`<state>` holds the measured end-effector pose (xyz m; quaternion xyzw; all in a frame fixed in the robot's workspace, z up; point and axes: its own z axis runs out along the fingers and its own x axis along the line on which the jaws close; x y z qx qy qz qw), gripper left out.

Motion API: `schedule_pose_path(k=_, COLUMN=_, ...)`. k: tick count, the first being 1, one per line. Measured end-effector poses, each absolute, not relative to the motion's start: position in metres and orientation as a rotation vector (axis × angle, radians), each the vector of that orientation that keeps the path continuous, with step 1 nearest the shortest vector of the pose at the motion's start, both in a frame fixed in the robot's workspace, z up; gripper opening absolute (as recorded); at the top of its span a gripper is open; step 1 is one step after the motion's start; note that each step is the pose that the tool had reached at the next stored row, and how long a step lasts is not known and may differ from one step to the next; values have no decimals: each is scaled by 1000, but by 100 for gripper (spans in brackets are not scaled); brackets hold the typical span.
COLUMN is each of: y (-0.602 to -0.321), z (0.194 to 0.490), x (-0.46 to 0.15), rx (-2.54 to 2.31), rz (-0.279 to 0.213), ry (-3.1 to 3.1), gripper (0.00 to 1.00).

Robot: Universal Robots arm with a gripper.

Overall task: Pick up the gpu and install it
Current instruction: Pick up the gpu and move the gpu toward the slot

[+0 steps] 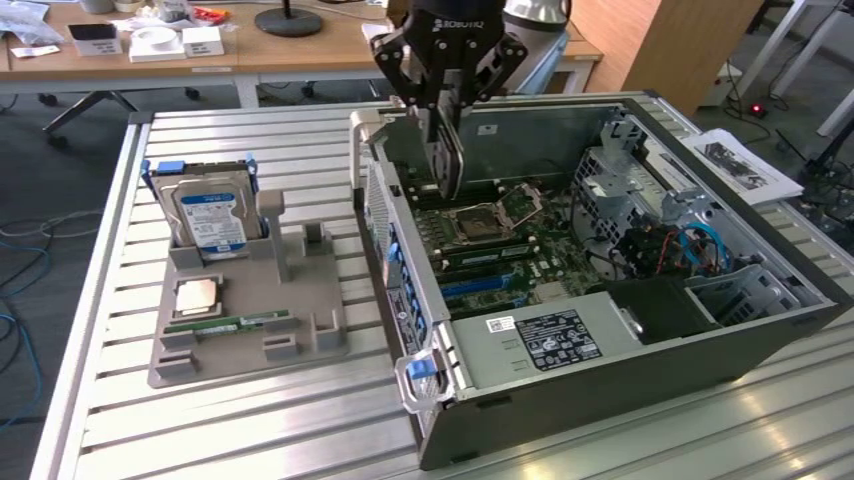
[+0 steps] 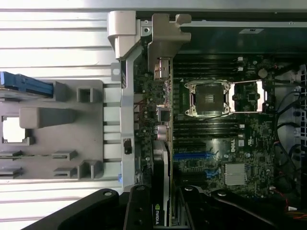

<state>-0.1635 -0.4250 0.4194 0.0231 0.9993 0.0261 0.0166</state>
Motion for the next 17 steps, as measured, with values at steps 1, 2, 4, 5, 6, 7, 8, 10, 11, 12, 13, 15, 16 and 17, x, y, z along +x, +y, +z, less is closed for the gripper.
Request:
schedule_pose_path(k=1, y=-425, z=419, x=-160, rx=72, rz=81, ry=3106, gripper=27)
schedule_pose_path(k=2, y=-425, z=419, x=-157, rx=72, rz=81, ry=3106, gripper=27)
schedule_pose_path(k=4, y=-425, z=419, x=-149, rx=72, rz=81, ry=3106, gripper=27)
schedule_pose_path(k=5, y=-425, z=419, x=-146, rx=72, rz=82, ry=3106, gripper=27)
schedule_pose_path(k=6, y=-425, z=419, x=-143, rx=72, rz=82, ry=3106, gripper=27)
schedule_pose_path(k=7, y=-425, z=419, x=-139, rx=72, rz=82, ry=3106, gripper=27)
schedule_pose_path(k=8, y=-425, z=419, x=-136, rx=72, rz=82, ry=3106, gripper=27)
schedule_pose_path(k=10, y=-425, z=419, x=-129, rx=72, rz=82, ry=3106, gripper=27)
schedule_pose_path(k=11, y=-425, z=419, x=-125, rx=72, rz=82, ry=3106, gripper=27)
schedule_pose_path(k=12, y=-425, z=419, x=-122, rx=72, rz=82, ry=3106, gripper=27)
schedule_pose_path(k=13, y=-424, z=419, x=-119, rx=72, rz=82, ry=3106, gripper=27)
schedule_pose_path(k=15, y=-424, z=419, x=-113, rx=72, rz=82, ry=3106, gripper=27)
schedule_pose_path(k=16, y=-424, z=419, x=-109, rx=72, rz=82, ry=3106, gripper=27)
schedule_pose_path(k=17, y=-424, z=419, x=-106, rx=72, rz=82, ry=3106, gripper=27)
